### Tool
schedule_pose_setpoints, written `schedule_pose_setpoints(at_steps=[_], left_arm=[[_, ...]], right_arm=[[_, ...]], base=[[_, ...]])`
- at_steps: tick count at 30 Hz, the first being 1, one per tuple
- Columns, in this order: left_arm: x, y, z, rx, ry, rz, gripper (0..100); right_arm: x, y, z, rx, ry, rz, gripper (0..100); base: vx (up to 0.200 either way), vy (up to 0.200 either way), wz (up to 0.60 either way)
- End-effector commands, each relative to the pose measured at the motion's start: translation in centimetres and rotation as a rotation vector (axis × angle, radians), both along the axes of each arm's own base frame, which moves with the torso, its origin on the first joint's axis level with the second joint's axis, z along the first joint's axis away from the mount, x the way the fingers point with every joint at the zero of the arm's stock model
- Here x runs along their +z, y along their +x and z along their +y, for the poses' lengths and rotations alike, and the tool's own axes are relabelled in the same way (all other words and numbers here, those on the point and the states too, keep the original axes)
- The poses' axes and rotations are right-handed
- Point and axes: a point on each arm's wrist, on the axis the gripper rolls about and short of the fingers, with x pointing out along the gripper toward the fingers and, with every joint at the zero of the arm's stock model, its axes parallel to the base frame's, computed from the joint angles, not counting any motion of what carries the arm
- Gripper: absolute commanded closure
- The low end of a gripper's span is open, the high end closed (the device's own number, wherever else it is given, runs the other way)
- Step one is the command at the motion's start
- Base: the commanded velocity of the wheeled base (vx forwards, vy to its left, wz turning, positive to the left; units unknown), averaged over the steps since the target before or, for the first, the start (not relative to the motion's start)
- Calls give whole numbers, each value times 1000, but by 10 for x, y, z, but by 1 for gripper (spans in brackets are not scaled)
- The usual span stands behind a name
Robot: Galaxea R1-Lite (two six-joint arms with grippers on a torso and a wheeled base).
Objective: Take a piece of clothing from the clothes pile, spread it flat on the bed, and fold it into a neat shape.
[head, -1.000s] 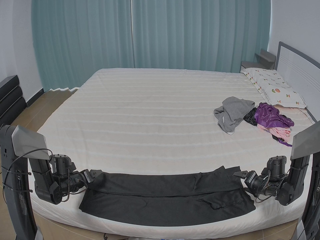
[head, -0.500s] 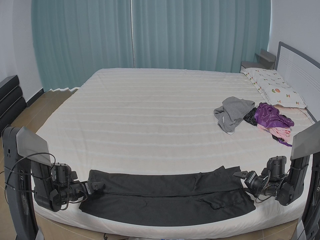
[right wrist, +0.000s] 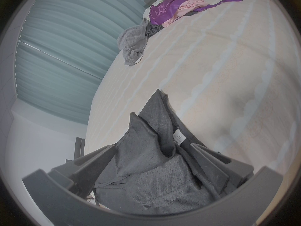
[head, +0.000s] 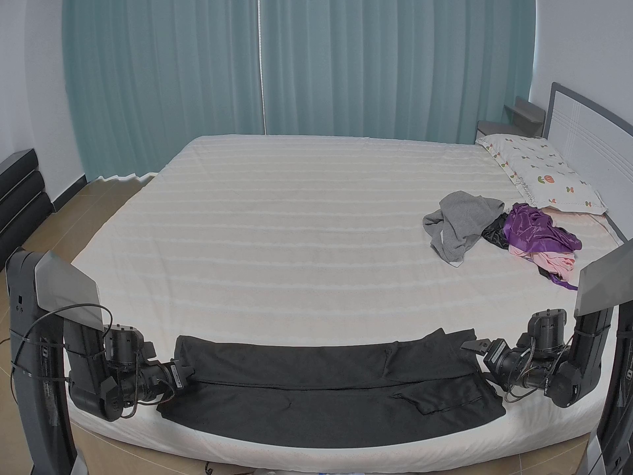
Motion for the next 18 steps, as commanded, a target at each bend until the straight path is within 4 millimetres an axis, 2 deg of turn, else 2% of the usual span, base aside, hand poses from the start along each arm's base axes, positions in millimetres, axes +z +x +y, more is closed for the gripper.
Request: schedule_pose_setpoints(at_steps=[1,18], left_arm=[[0,1,0,2,-2,-6,100],[6,4,0,4,-2,-38,100]], right_arm=[[0,0,0,-2,2,2,0],[9,5,-11,-59,29,-90,0]], base=[[0,0,0],[0,0,0]])
